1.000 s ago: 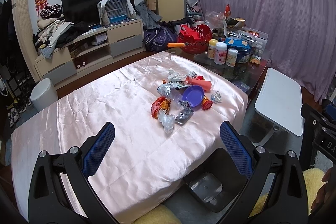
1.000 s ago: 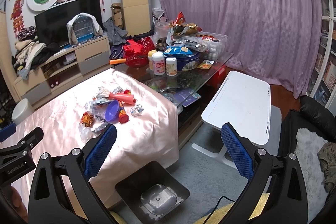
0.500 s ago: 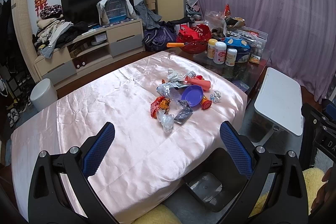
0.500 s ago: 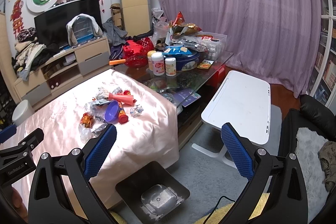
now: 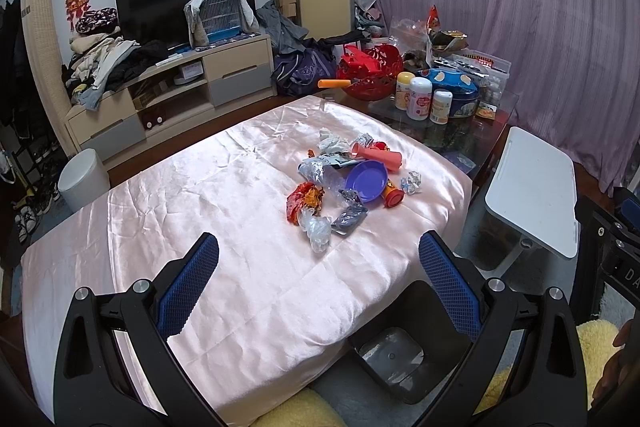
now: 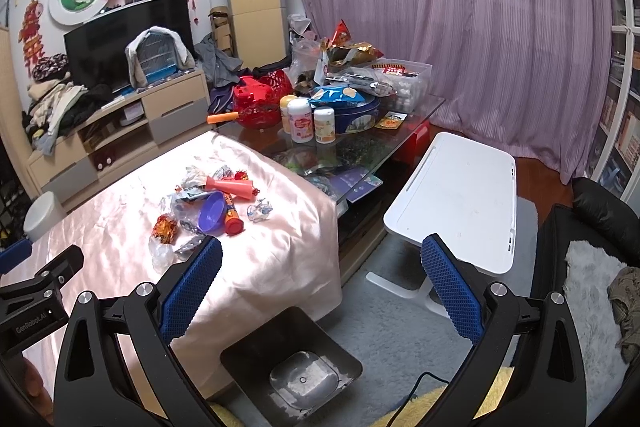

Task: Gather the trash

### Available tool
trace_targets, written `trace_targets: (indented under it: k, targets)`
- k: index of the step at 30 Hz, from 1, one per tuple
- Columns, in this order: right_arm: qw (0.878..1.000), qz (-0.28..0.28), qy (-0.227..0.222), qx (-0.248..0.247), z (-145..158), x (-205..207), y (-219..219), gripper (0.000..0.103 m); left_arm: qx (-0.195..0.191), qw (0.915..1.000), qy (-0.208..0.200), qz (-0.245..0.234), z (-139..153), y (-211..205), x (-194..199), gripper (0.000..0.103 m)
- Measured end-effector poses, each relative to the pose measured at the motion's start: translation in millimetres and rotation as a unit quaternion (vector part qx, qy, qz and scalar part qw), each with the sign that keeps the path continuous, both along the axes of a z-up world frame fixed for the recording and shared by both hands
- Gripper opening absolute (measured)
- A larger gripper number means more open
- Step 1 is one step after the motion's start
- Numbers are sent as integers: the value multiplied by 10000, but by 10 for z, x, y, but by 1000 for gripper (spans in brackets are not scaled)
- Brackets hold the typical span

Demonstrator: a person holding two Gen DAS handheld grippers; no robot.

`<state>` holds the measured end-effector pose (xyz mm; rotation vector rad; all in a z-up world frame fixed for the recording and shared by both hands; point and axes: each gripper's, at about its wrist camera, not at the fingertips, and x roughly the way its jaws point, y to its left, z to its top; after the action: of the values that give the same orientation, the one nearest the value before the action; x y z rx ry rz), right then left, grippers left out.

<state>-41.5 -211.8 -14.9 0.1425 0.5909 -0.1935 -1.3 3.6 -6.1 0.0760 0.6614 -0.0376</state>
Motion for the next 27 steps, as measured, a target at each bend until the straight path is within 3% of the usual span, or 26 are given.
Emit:
trace_targets:
  k: [19, 27]
  targets:
    - [9996, 101, -80, 267, -77, 146, -67, 100, 21, 9998, 196, -11, -166, 105, 109, 95]
    - [9979, 441, 350, 333, -322, 543, -48, 100, 46, 9986, 472, 244, -365, 360, 451, 95]
